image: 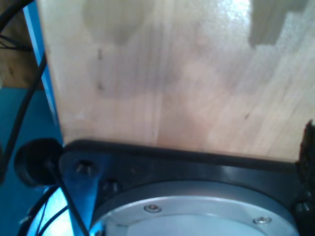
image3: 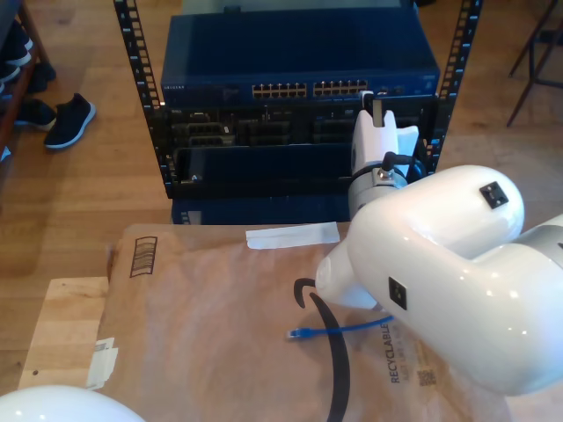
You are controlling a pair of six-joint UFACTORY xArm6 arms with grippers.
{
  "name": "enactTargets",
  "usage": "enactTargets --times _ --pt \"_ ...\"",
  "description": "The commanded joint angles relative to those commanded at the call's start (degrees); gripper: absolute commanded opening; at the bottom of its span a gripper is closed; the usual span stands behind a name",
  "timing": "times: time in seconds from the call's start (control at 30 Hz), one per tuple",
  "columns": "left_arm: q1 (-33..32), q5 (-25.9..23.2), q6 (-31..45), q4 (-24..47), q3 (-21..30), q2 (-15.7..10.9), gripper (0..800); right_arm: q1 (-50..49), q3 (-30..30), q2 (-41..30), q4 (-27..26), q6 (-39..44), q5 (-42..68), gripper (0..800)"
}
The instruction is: Grab the cable and plug it in
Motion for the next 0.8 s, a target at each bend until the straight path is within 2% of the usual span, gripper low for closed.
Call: enactTargets --times 0.43,0.8 --pt "-0.1 0.0 0.0 0.0 -0.1 0.0 800 -1.1 -3.8 2.9 -0.2 -0.2 0.1 0" --pt "-0.1 -0.1 0.0 0.0 0.0 0.0 800 -1.2 -4.5 3.6 -0.2 -0.3 0.3 0"
